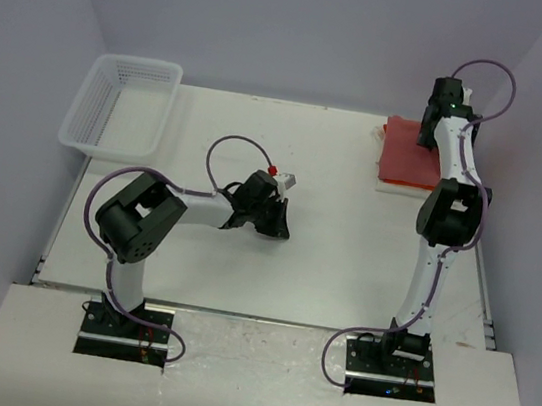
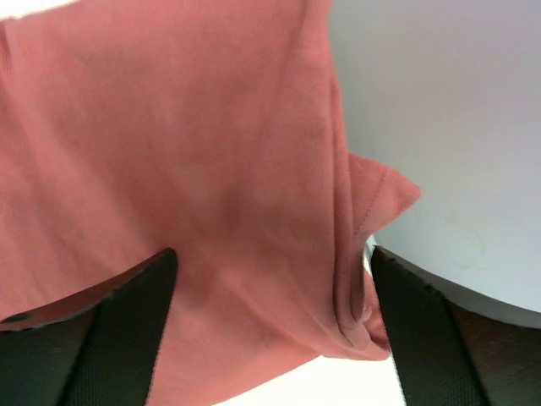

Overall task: Fold and stack the t-shirts
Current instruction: Put the neatly folded tshirt into the corner of the board with the right arm

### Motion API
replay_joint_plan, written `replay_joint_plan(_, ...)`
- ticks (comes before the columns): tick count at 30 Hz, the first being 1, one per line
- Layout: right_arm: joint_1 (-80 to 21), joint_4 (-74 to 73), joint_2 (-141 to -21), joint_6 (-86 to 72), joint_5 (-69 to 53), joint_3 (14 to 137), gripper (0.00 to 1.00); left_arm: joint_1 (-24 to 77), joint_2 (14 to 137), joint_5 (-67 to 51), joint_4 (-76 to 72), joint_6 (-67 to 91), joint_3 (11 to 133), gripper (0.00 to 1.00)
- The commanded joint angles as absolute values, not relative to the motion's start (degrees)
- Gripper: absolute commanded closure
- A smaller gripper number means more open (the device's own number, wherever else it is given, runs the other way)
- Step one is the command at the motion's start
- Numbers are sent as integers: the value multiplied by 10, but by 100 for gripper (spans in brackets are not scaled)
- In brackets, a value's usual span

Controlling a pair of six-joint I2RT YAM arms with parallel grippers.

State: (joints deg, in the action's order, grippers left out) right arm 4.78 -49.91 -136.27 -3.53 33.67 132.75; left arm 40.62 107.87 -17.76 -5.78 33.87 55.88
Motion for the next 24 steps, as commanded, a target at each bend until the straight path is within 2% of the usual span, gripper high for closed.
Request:
replay_joint_plan(1,37,-453,-1282,-47,395,1336,2,419,1075,-155,-28,341,540,100)
replay_joint_plan(5,10,-415,-1226,-44,379,1277,1,427,1069,-143,-23,350,533,100)
replay_joint_plan(10,-18,-390,-1217,-23,324,1258,1,439,1061,-128,-11,356,531,100)
replay_joint_plan(11,-18,-395,-1224,-21,281,1258,5,443,1058,-126,-6,356,530,100)
replay_joint_plan(12,-17,-402,-1231,-16,259,1263,15,446,1053,-121,-3,356,531,100)
replay_joint_plan(13,-16,-416,-1240,-14,251,1273,33,447,1050,-115,-1,356,531,100)
replay_joint_plan(14,-15,-422,-1259,-15,245,1279,83,450,1046,-113,-1,355,530,100)
replay_joint_plan(15,-13,-436,-1268,-18,238,1283,100,450,1043,-112,19,356,529,100)
replay_joint_plan(19,-3,-457,-1293,-33,193,1284,100,450,1034,-101,33,349,523,100)
replay_joint_plan(24,39,-470,-1325,-53,237,1297,100,449,1026,-103,41,345,512,100)
